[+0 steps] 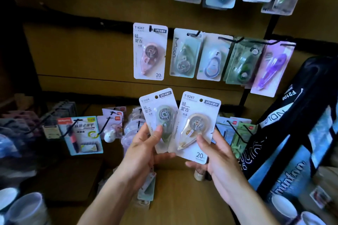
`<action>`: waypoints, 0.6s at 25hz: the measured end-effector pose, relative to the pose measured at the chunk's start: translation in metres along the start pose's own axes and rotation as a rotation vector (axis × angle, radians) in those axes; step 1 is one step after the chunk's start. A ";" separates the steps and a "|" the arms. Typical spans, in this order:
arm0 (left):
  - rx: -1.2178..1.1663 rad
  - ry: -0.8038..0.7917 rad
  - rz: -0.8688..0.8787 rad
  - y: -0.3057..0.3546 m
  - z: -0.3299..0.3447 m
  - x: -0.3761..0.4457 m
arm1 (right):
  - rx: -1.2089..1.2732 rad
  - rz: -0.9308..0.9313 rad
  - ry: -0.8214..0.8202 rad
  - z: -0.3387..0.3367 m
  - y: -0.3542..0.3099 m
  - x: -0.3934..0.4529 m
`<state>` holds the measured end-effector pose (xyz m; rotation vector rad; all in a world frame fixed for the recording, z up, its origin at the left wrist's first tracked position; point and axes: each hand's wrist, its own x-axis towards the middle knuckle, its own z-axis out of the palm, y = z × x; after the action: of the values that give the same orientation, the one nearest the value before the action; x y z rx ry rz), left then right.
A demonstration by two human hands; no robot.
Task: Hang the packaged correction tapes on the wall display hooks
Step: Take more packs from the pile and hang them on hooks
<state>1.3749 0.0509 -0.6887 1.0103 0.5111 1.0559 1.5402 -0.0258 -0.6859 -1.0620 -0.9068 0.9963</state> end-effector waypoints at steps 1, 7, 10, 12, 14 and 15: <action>0.015 0.015 0.023 0.002 -0.003 0.001 | -0.013 -0.007 -0.009 0.005 -0.001 0.002; 0.096 0.122 0.090 0.008 -0.015 0.003 | -0.144 -0.005 -0.021 0.029 0.004 0.019; 0.125 0.201 0.165 0.012 -0.018 0.006 | -0.191 -0.021 -0.061 0.040 0.001 0.019; 0.110 0.257 0.216 0.018 -0.021 0.007 | -0.181 -0.047 -0.033 0.044 -0.002 0.020; 0.056 0.335 0.253 0.023 -0.030 0.010 | -0.175 -0.065 -0.021 0.047 -0.010 0.021; 0.027 0.363 0.266 0.025 -0.035 0.011 | -0.172 -0.086 -0.022 0.051 -0.016 0.021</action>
<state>1.3416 0.0792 -0.6820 0.9298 0.6999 1.4872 1.5015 0.0046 -0.6557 -1.1478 -1.0620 0.8713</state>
